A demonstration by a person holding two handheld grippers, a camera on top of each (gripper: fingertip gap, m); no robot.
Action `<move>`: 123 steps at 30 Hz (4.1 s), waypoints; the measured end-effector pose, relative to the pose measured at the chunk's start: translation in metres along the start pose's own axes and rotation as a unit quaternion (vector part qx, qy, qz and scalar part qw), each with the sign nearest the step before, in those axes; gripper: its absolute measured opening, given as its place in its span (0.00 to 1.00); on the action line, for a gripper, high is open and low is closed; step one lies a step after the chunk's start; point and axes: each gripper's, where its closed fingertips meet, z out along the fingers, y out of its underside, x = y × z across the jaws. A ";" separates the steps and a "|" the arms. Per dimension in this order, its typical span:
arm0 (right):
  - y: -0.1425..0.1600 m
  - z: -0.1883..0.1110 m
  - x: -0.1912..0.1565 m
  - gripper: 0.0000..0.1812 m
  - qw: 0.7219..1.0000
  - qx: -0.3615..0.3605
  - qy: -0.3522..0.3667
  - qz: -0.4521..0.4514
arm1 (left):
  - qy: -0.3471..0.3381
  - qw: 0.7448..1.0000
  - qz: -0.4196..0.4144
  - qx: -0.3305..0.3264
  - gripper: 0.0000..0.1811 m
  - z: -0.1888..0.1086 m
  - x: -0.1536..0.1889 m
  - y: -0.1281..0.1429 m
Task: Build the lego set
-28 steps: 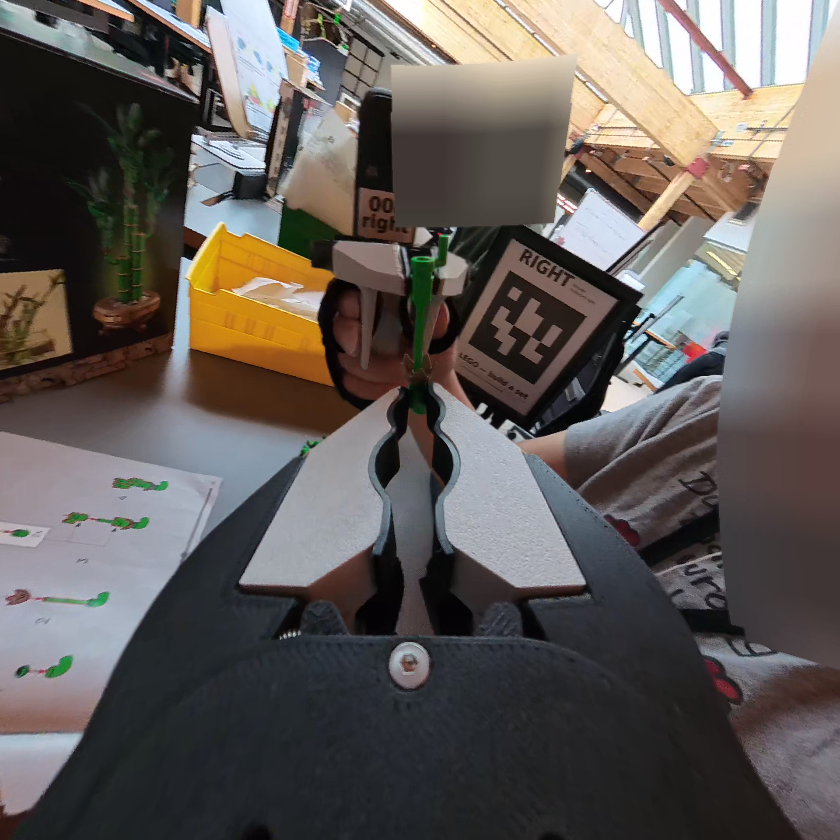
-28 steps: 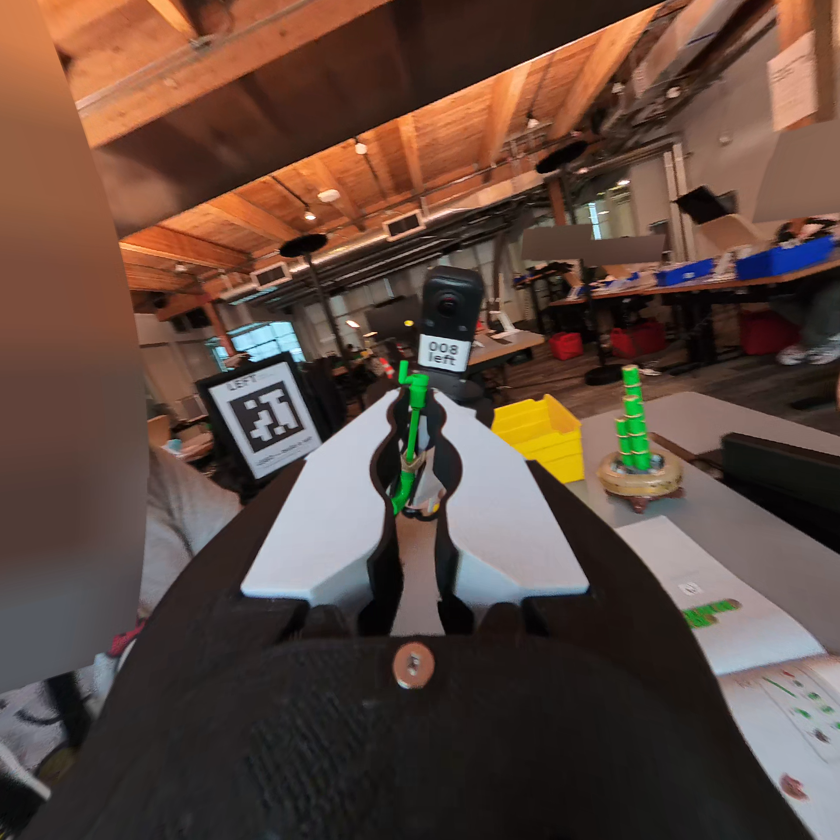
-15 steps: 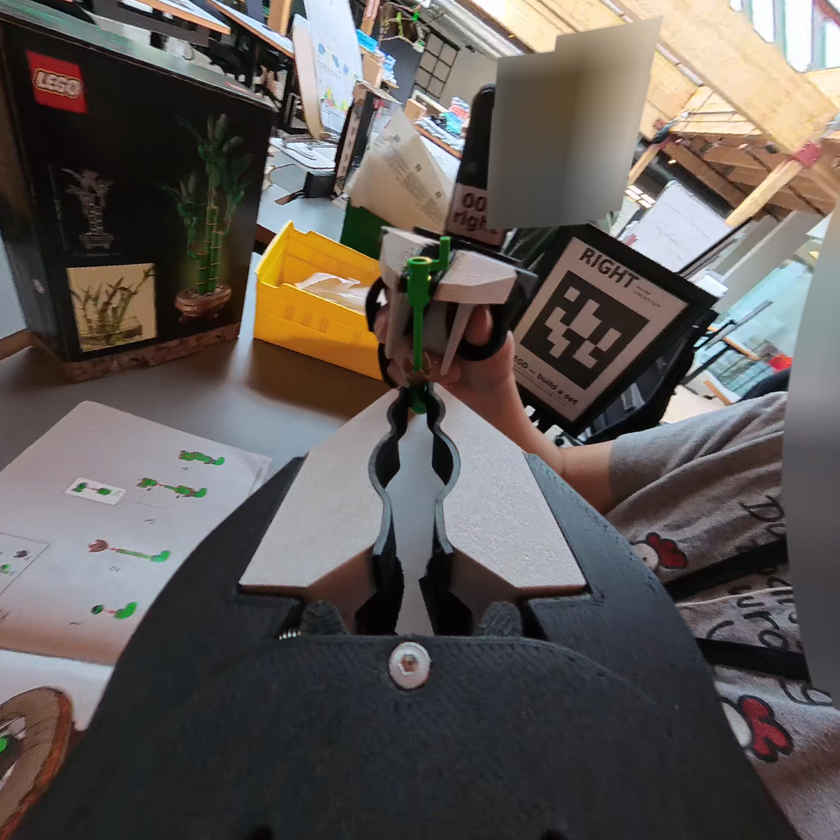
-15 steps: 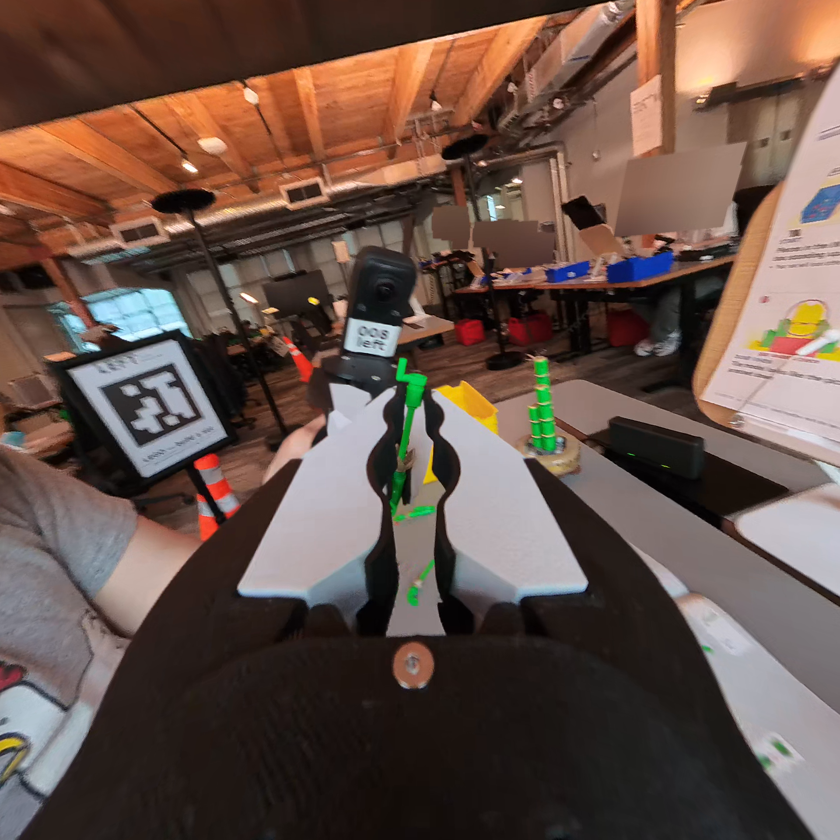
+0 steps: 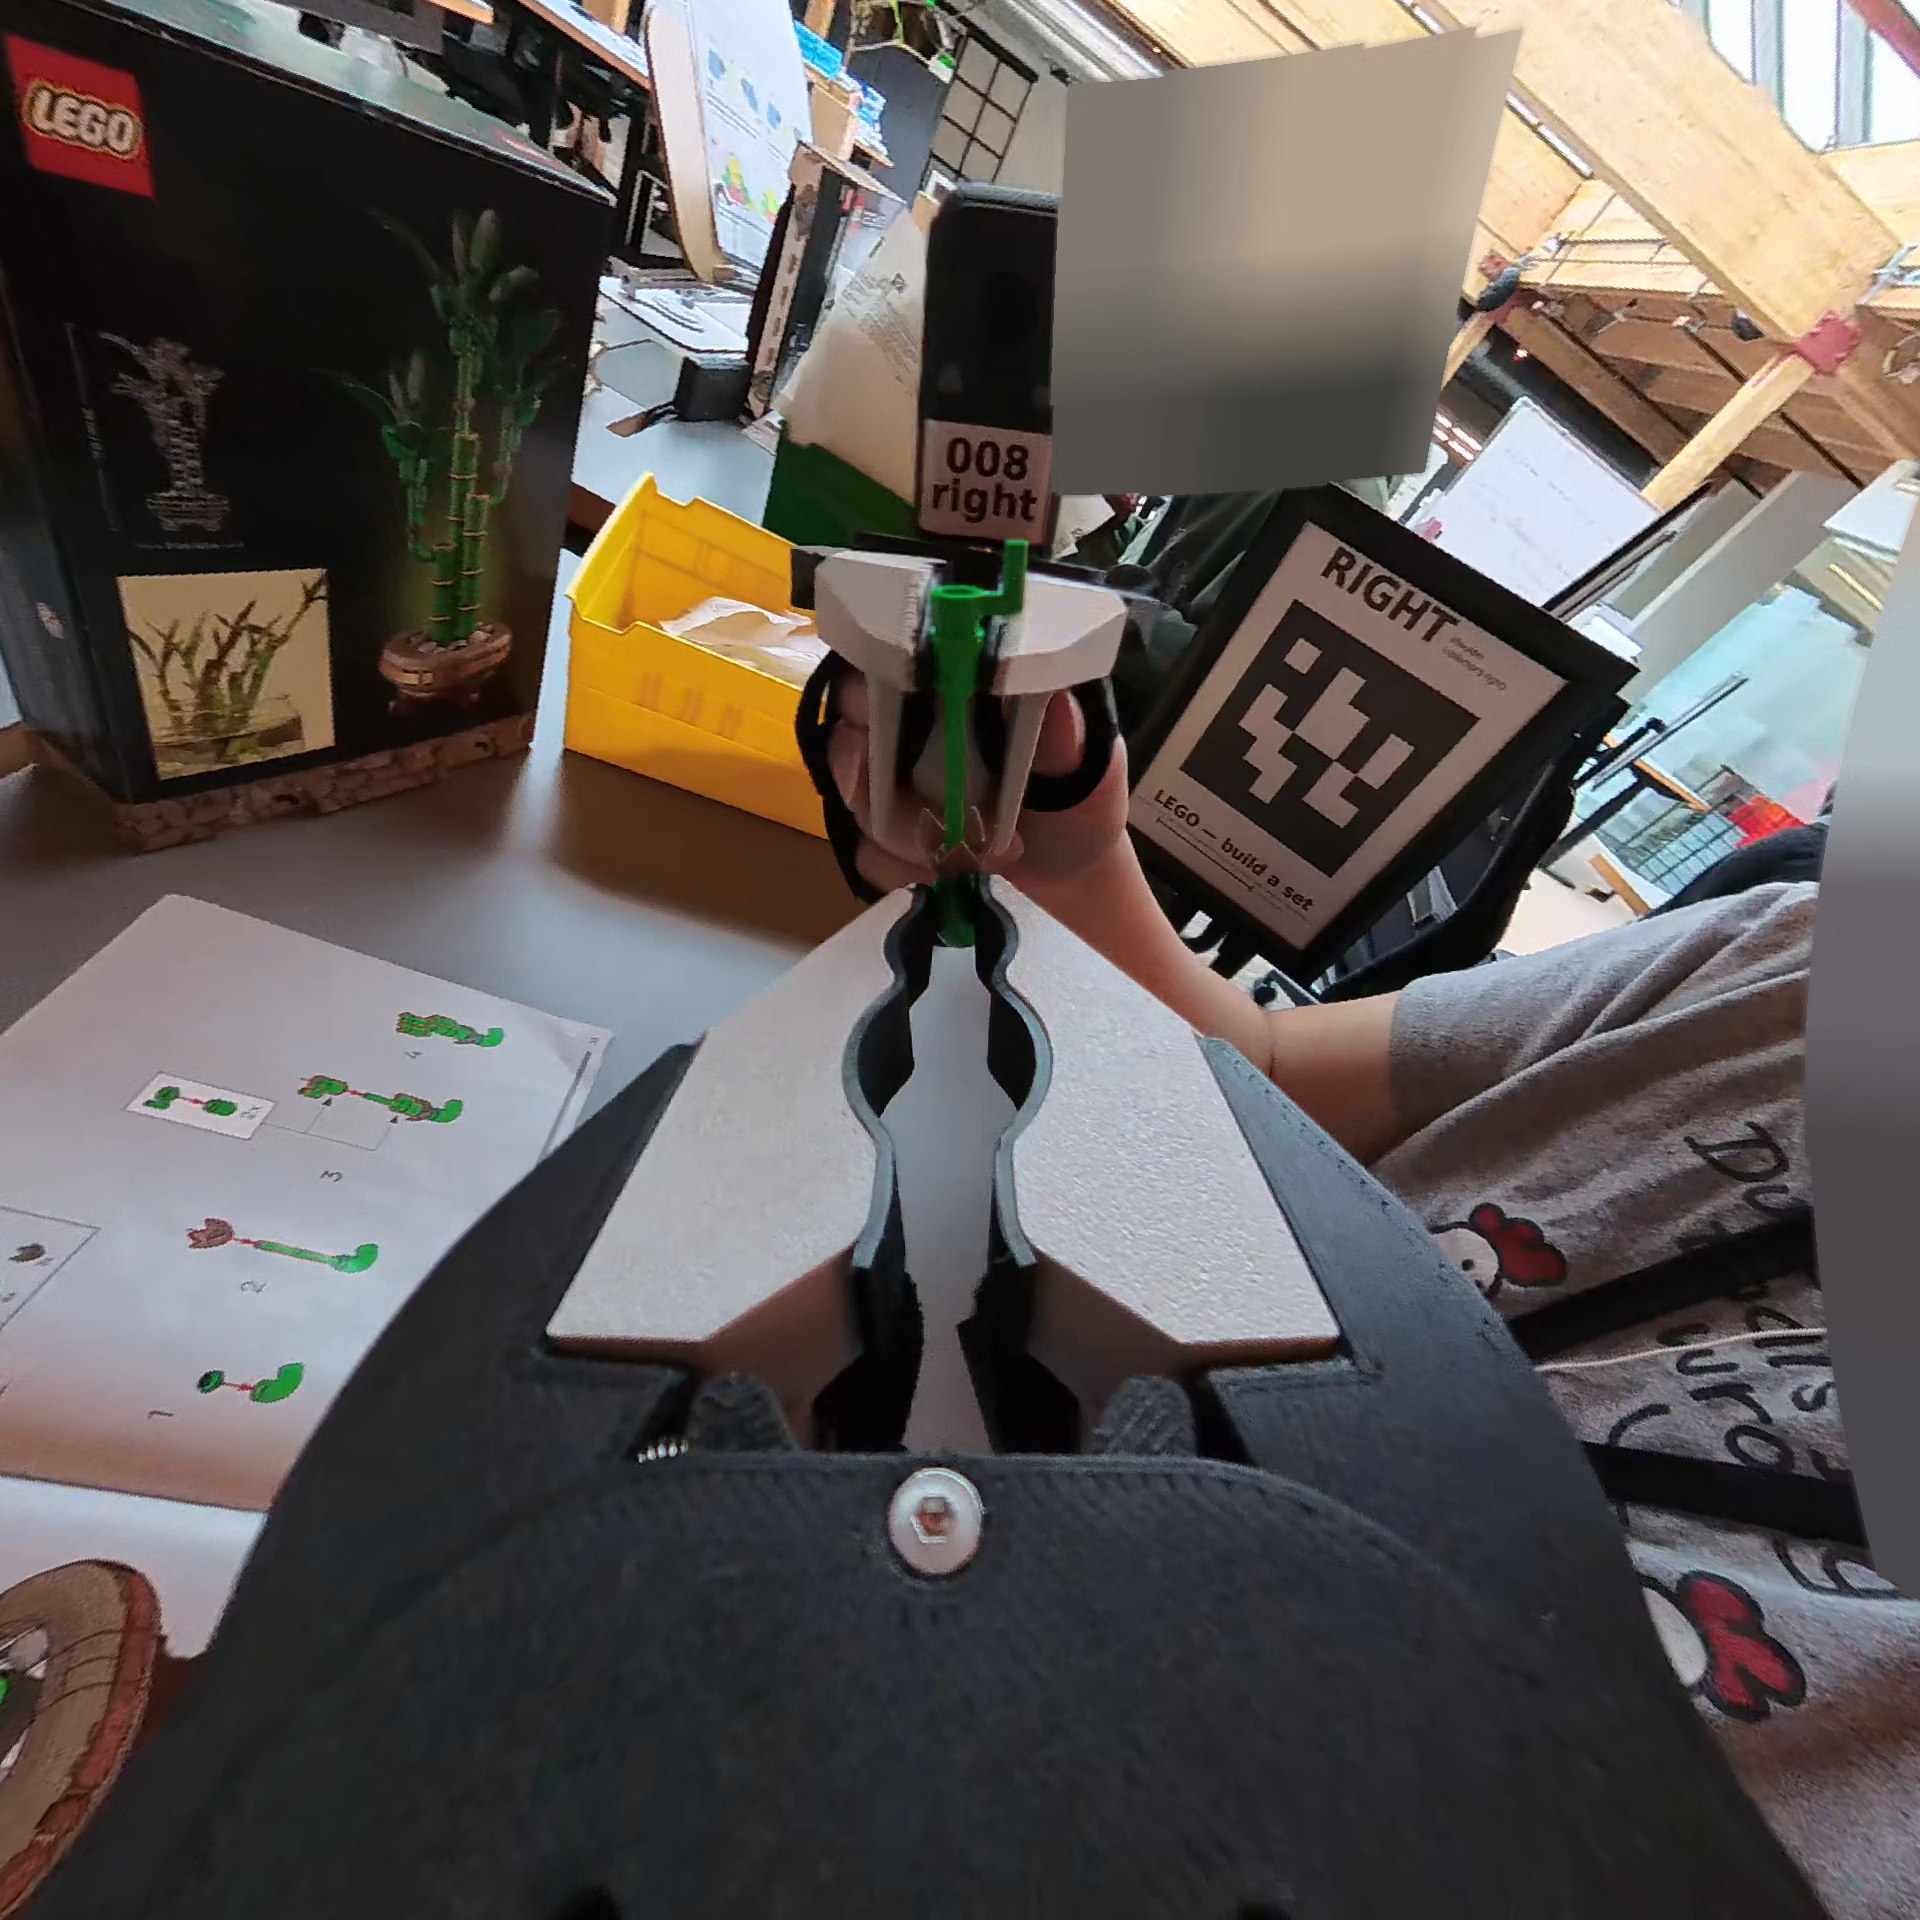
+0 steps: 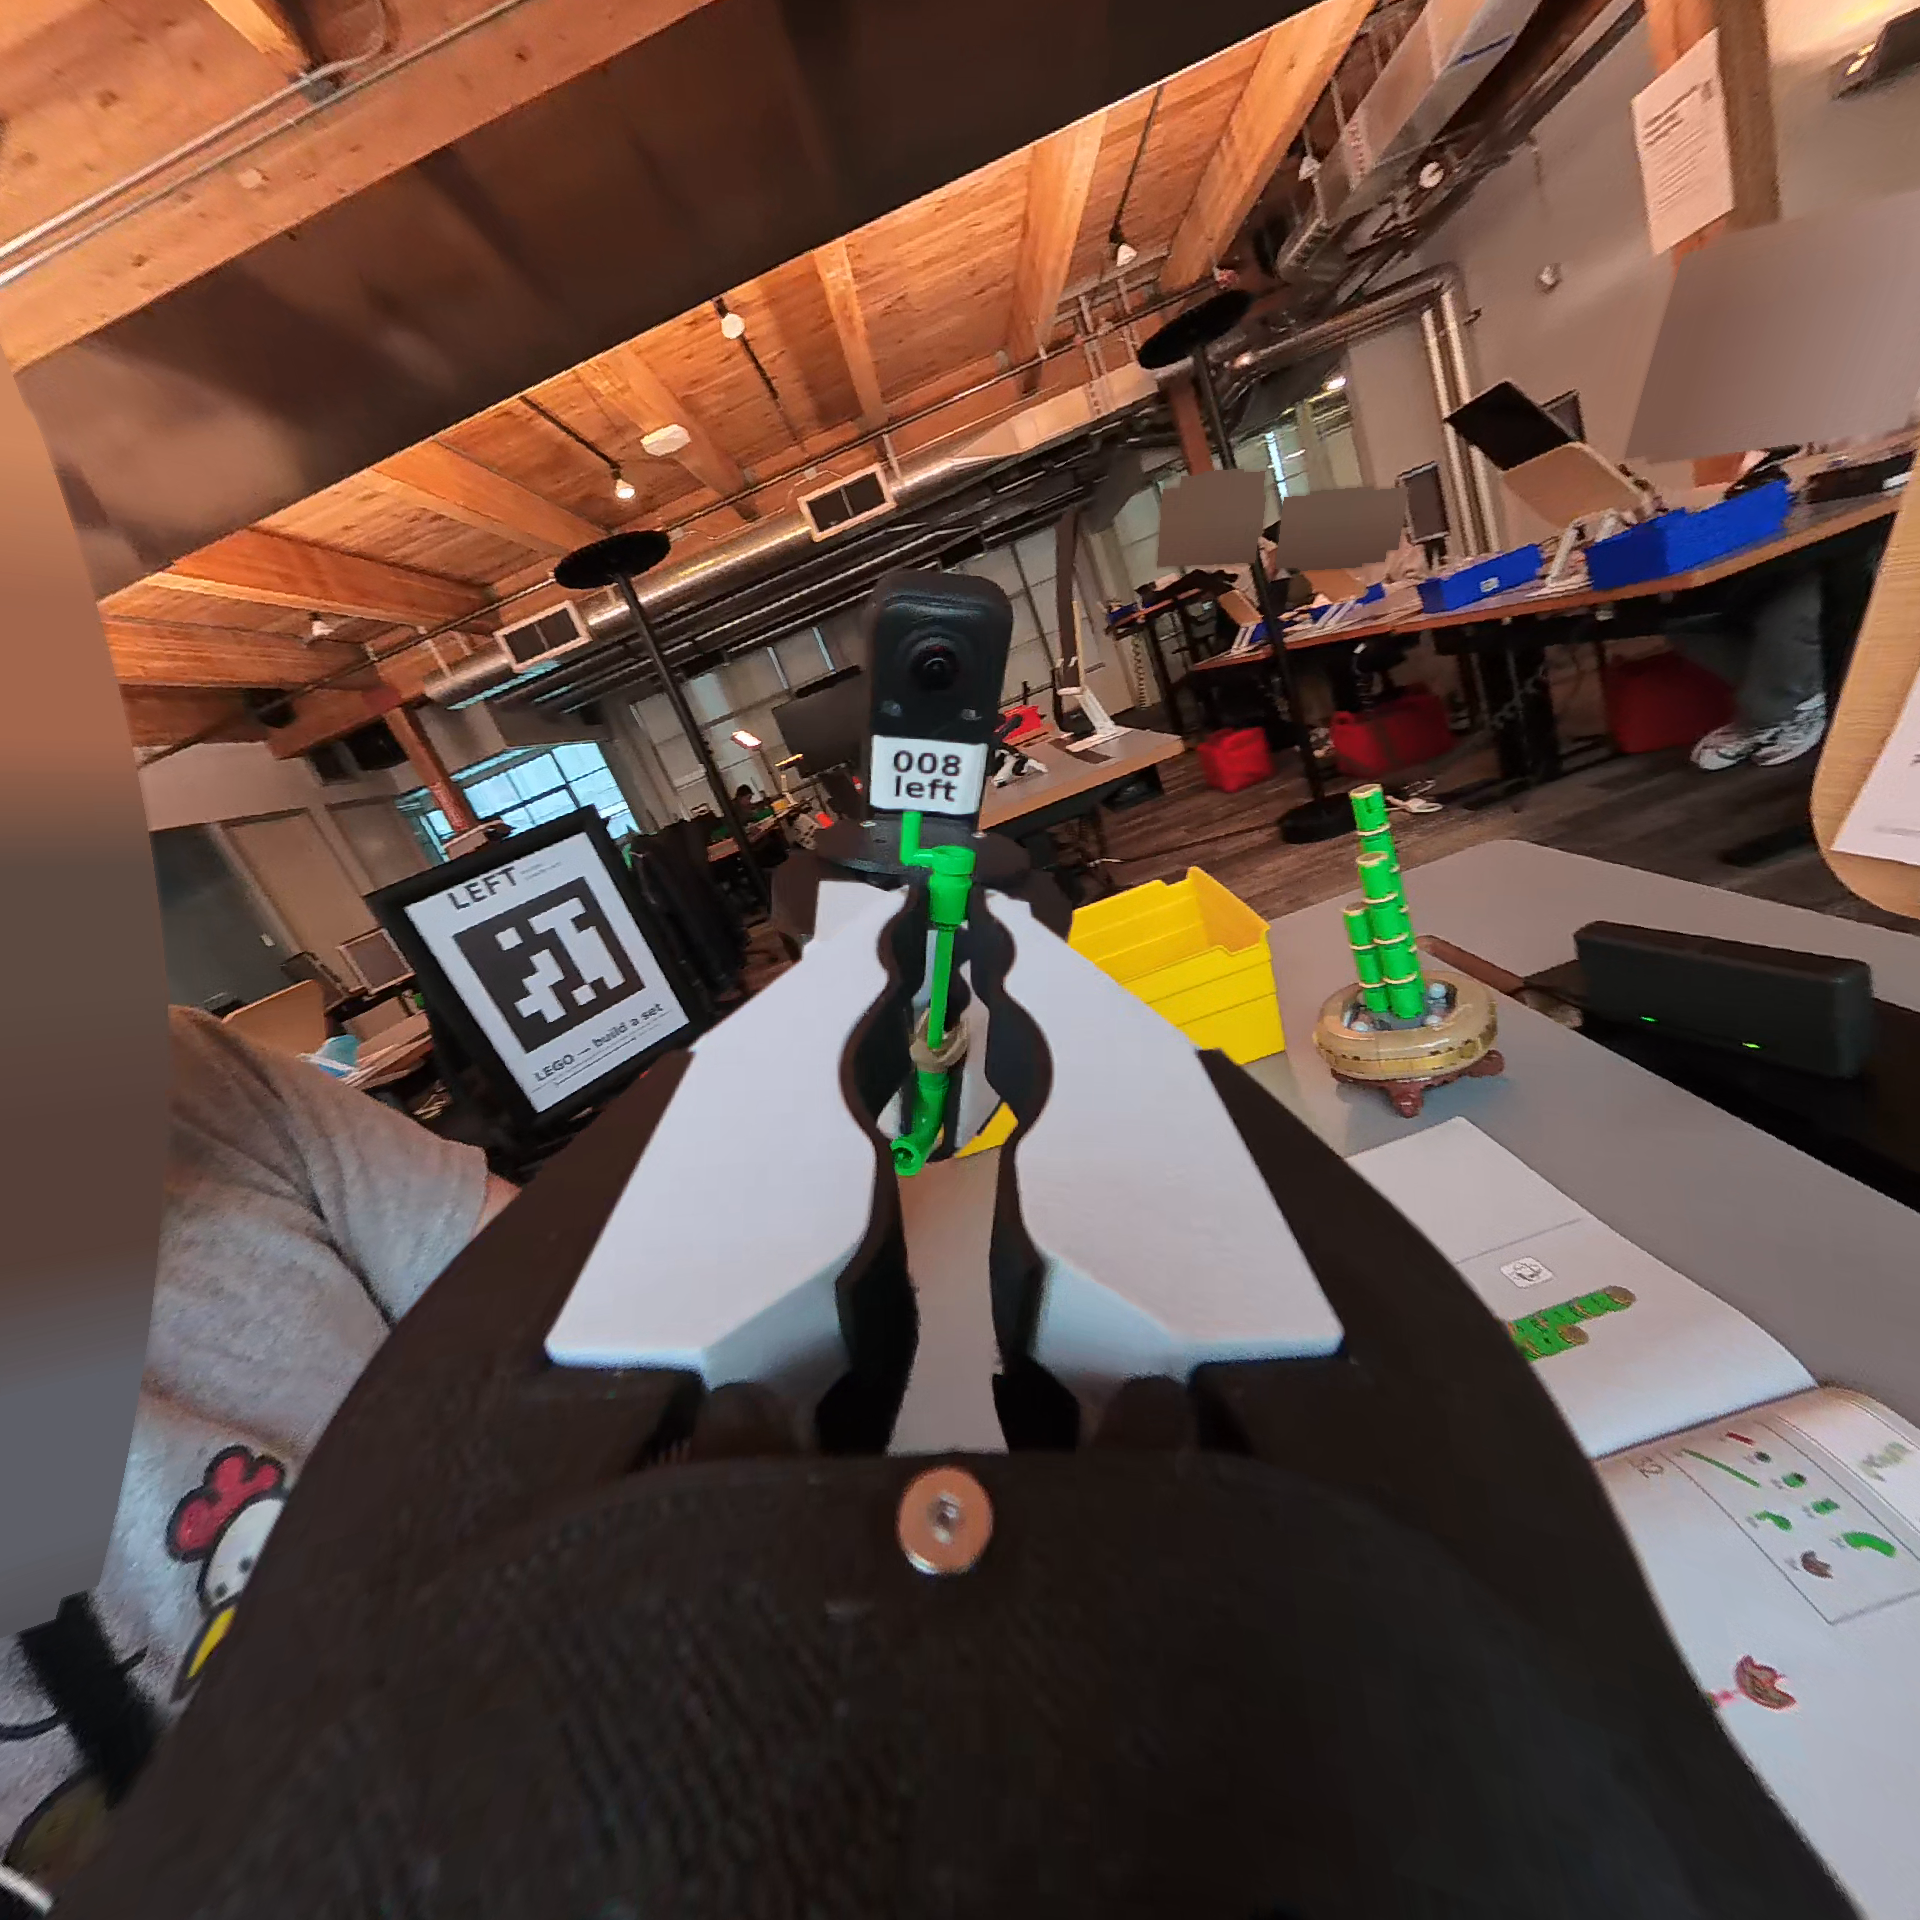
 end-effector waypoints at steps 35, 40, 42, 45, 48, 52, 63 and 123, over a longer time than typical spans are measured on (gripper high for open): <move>0.043 -0.001 -0.010 0.42 0.808 -0.186 0.111 -0.548 | 0.064 0.993 -0.068 -0.068 0.03 0.004 0.015 0.023; 0.047 0.000 -0.010 0.40 0.808 -0.193 0.105 -0.547 | 0.063 0.992 -0.073 -0.075 0.03 0.004 0.014 0.026; 0.046 0.000 -0.010 0.40 0.808 -0.190 0.106 -0.548 | 0.063 0.993 -0.073 -0.073 0.03 0.003 0.014 0.025; 0.046 0.000 -0.011 0.39 0.808 -0.188 0.104 -0.549 | 0.062 0.993 -0.071 -0.075 0.03 0.003 0.015 0.025; 0.047 0.000 -0.012 0.39 0.807 -0.188 0.102 -0.550 | 0.060 0.993 -0.070 -0.077 0.03 0.004 0.015 0.026; 0.044 -0.001 -0.013 0.34 0.809 -0.183 0.104 -0.549 | 0.060 0.992 -0.070 -0.082 0.03 0.004 0.015 0.028; 0.053 -0.005 -0.006 0.43 0.807 -0.223 0.110 -0.535 | 0.075 0.990 -0.093 -0.076 0.03 0.004 0.015 0.027; 0.051 0.002 -0.026 0.40 0.817 -0.183 0.066 -0.543 | 0.119 0.991 -0.054 0.018 0.01 -0.006 0.027 -0.005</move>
